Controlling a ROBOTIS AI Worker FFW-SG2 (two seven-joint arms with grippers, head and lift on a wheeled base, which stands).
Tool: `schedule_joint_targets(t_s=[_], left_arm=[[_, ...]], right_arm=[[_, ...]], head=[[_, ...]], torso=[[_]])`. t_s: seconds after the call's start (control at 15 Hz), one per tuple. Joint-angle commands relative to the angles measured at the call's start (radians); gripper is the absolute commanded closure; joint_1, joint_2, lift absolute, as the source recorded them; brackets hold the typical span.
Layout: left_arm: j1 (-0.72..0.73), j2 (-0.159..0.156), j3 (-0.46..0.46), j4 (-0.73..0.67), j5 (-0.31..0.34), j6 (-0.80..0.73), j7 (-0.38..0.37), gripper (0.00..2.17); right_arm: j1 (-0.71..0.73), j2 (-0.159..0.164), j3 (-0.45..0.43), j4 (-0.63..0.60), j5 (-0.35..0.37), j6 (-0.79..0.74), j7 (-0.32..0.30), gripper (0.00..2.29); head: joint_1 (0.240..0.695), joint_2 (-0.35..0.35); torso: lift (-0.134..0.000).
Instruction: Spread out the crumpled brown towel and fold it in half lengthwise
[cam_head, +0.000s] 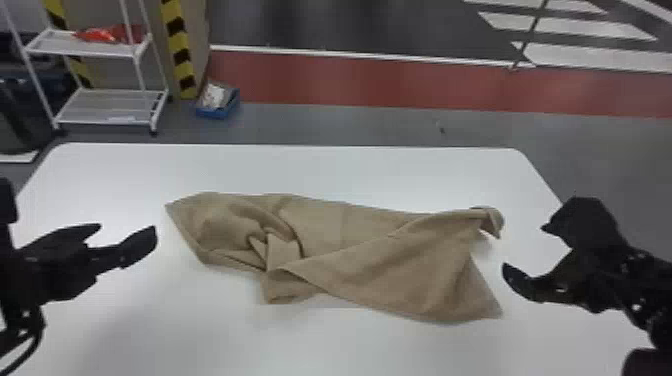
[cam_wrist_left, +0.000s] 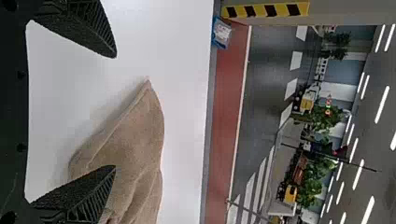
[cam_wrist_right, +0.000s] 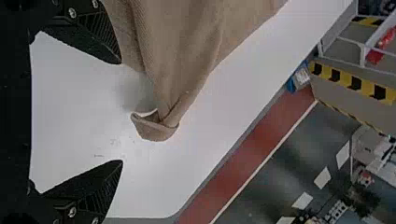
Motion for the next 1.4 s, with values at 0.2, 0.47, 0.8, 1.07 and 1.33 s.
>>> schedule_joint_targets(t_s=[0.2, 0.47, 0.8, 1.07, 1.33], left_arm=[[0.077, -0.008, 0.007, -0.073, 0.0, 0.023, -0.014, 0.03], [0.116, -0.011, -0.005, -0.093, 0.002, 0.023, -0.014, 0.03], [0.131, -0.009, 0.008, -0.095, 0.007, 0.02, -0.025, 0.04], [0.131, -0.005, 0.018, -0.093, 0.016, 0.02, -0.025, 0.04], [0.126, -0.008, 0.007, -0.087, 0.014, 0.02, -0.034, 0.04]], right_arm=[[0.105, -0.082, 0.025, -0.036, 0.086, -0.037, 0.14, 0.29], [0.079, -0.085, 0.097, 0.036, 0.154, -0.037, 0.203, 0.51], [0.031, -0.071, 0.179, 0.106, 0.224, -0.034, 0.239, 0.65], [0.02, -0.068, 0.185, 0.119, 0.247, -0.025, 0.265, 0.65], [-0.001, -0.068, 0.182, 0.145, 0.243, -0.013, 0.29, 0.99]], head=[[0.695, -0.105], [0.695, -0.121], [0.695, -0.101], [0.695, -0.073], [0.695, -0.076]], torso=[[-0.124], [-0.124], [-0.124], [-0.124], [-0.124]])
